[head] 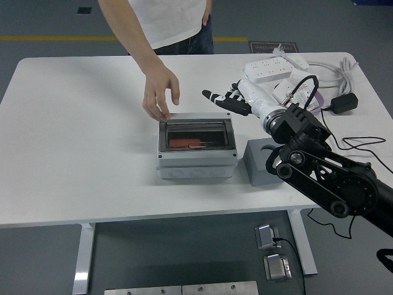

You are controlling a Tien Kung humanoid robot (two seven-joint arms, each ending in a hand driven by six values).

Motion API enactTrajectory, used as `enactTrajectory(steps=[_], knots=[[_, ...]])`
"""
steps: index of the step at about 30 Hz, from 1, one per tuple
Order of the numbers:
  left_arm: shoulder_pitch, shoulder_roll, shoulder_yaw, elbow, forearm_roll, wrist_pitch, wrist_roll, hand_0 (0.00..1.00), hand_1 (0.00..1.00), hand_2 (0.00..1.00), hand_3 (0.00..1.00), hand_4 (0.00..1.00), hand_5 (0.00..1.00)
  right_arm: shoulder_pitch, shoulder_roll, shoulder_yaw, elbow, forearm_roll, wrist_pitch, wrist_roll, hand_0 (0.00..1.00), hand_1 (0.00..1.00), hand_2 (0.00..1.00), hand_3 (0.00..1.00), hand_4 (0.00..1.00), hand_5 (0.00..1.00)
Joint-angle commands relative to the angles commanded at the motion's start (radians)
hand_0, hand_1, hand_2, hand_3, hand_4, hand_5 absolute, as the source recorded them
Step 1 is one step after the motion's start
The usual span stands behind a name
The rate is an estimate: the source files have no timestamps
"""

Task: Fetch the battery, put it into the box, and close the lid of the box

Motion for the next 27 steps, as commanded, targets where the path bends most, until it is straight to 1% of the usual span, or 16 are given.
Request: enactTrajectory(steps=[1,3,8,9,12,13,14,15,17,20,21,22,26,27], knots=[[0.001,0.000,-0.001,0.000,0.001,0.001,0.000,0.635,0.707,0.626,0.600,0.594,0.460,-0.020,-0.002,0.024,0.006,0.008,-0.021,0.024,0.468,0.450,0.488,0.483,0.940,0.998],[0.004,0.000,-0.005,0.000,0.004,0.002,0.000,0.635,0.707,0.627,0.600,0.594,0.459,-0.062,-0.005,0.071,0.012,0.041,-0.081,0.093,0.471,0.463,0.500,0.496,0.935,0.998],[0.008,-0.006,-0.008,0.000,0.006,0.005,-0.001,0.635,0.707,0.627,0.600,0.594,0.459,-0.166,0.002,0.157,0.026,0.149,-0.273,0.289,0.471,0.463,0.500,0.496,0.935,0.998],[0.008,-0.007,-0.008,0.000,0.007,0.005,-0.001,0.634,0.707,0.627,0.600,0.595,0.459,-0.182,0.006,0.166,0.030,0.158,-0.309,0.325,0.500,0.490,0.524,0.507,0.916,0.925],[0.010,-0.011,-0.009,0.000,0.007,0.006,-0.002,0.634,0.707,0.627,0.600,0.595,0.459,-0.231,0.024,0.197,0.036,0.119,-0.426,0.442,0.500,0.490,0.524,0.507,0.916,0.925],[0.011,-0.012,-0.010,0.000,0.008,0.006,-0.001,0.634,0.707,0.627,0.600,0.595,0.459,-0.240,0.029,0.204,0.034,0.103,-0.457,0.475,0.500,0.490,0.524,0.507,0.916,0.925],[0.011,-0.013,-0.011,0.000,0.009,0.007,-0.001,0.634,0.707,0.627,0.600,0.595,0.459,-0.252,0.033,0.214,0.029,0.106,-0.457,0.514,0.500,0.490,0.524,0.507,0.916,0.925],[0.012,-0.014,-0.013,0.000,0.010,0.007,-0.001,0.634,0.707,0.628,0.600,0.595,0.457,-0.263,0.036,0.227,0.020,0.132,-0.457,0.556,0.494,0.468,0.509,0.452,0.816,0.763],[0.012,-0.014,-0.014,0.000,0.012,0.008,-0.002,0.634,0.707,0.628,0.600,0.595,0.457,-0.277,0.041,0.248,-0.004,0.193,-0.457,0.628,0.494,0.468,0.509,0.452,0.816,0.763],[0.013,-0.015,-0.016,0.000,0.013,0.009,-0.002,0.634,0.707,0.628,0.600,0.595,0.457,-0.294,0.050,0.290,-0.060,0.313,-0.457,0.748,0.494,0.468,0.509,0.452,0.816,0.763],[0.013,-0.016,-0.017,0.000,0.014,0.009,-0.002,0.634,0.707,0.627,0.600,0.595,0.456,-0.297,0.051,0.303,-0.080,0.349,-0.457,0.784,0.495,0.473,0.541,0.482,0.775,0.717],[0.013,-0.016,-0.017,0.000,0.015,0.009,-0.002,0.634,0.707,0.627,0.600,0.595,0.456,-0.299,0.052,0.315,-0.098,0.391,-0.457,0.826,0.495,0.473,0.541,0.482,0.775,0.717],[0.012,-0.018,-0.018,0.000,0.016,0.010,-0.002,0.634,0.707,0.627,0.600,0.595,0.456,-0.304,0.049,0.344,-0.137,0.534,-0.452,0.967,0.495,0.473,0.541,0.482,0.775,0.717],[0.012,-0.018,-0.018,0.000,0.016,0.010,-0.002,0.634,0.707,0.627,0.600,0.595,0.456,-0.305,0.047,0.350,-0.143,0.576,-0.440,1.009,0.605,0.564,0.599,0.584,0.774,0.709]])
